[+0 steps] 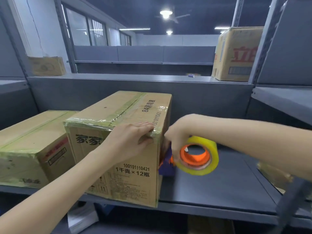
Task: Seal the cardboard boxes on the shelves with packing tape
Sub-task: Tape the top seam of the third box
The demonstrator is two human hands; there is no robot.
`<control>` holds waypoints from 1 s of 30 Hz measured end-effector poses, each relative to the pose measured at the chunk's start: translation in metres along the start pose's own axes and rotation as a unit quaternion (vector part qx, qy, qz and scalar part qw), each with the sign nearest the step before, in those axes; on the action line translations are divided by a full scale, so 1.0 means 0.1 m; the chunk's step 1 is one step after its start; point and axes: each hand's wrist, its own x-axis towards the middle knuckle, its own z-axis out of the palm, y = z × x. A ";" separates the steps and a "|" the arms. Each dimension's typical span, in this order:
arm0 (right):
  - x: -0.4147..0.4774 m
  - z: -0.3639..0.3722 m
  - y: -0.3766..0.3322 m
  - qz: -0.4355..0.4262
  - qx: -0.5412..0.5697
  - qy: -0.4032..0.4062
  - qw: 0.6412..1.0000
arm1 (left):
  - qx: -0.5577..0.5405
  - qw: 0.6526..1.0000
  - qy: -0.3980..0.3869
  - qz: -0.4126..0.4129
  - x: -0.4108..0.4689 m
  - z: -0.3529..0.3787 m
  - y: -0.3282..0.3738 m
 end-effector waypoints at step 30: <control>0.02 -0.32 0.41 0.118 -0.011 0.528 0.841 | -0.015 0.999 0.029 -0.019 0.14 0.21 0.11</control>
